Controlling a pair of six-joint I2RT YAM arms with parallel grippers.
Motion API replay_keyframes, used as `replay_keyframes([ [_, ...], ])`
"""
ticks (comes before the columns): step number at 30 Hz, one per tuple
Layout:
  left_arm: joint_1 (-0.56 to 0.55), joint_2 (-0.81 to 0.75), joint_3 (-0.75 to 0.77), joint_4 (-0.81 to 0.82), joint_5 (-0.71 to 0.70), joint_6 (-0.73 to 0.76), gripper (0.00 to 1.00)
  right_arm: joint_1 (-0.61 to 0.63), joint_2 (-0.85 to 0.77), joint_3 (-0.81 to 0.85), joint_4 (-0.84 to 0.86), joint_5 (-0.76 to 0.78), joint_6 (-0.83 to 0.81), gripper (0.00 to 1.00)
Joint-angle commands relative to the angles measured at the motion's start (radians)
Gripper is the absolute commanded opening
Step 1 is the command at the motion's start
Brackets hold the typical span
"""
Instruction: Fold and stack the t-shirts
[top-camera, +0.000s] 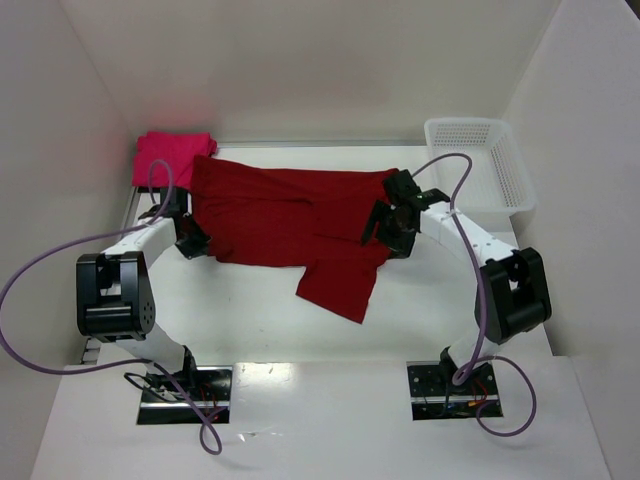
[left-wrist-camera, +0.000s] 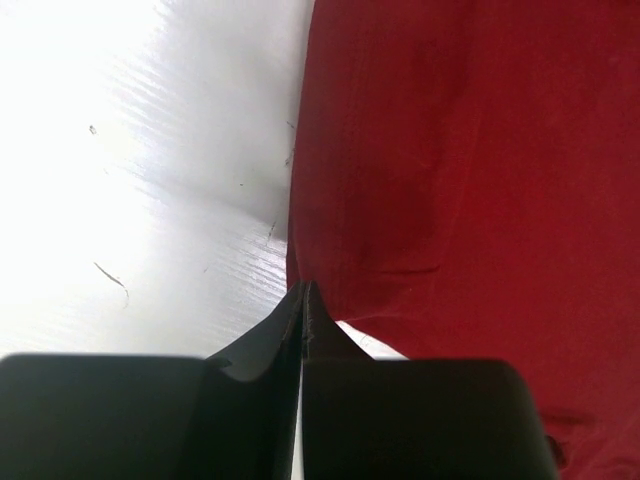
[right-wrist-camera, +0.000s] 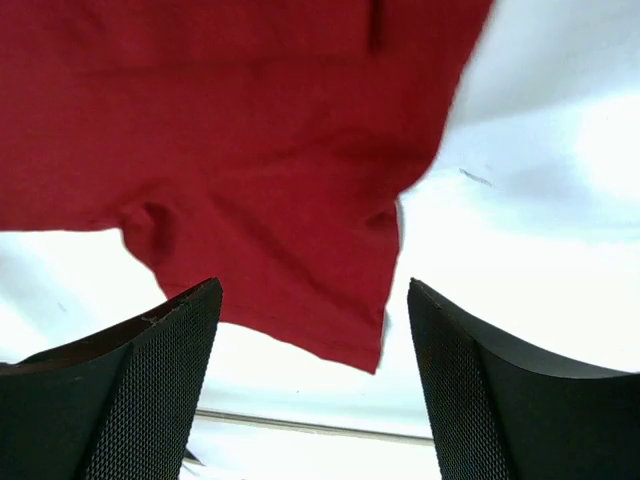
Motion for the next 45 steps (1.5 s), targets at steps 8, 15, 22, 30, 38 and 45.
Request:
replay_keyframes([
  [8,-0.003,-0.021,0.049,-0.047,-0.015,0.070,0.00,0.085,-0.027,-0.117,0.034,-0.019,0.087,0.80],
  [15,-0.003,-0.001,0.068,-0.085,-0.034,0.092,0.00,0.139,-0.082,-0.230,0.080,-0.077,0.109,0.80],
  [22,0.018,-0.001,0.077,-0.104,-0.063,0.113,0.00,0.225,-0.049,-0.250,0.141,-0.114,0.145,0.80],
  [30,0.051,-0.001,0.086,-0.136,-0.095,0.144,0.00,0.248,-0.027,-0.259,0.114,-0.105,0.145,0.78],
  [38,0.089,-0.020,0.106,-0.180,-0.127,0.205,0.00,0.248,-0.062,-0.304,0.104,-0.093,0.168,0.74],
  [45,0.118,-0.030,0.086,-0.199,-0.162,0.233,0.00,0.268,-0.053,-0.305,0.095,-0.105,0.168,0.74],
])
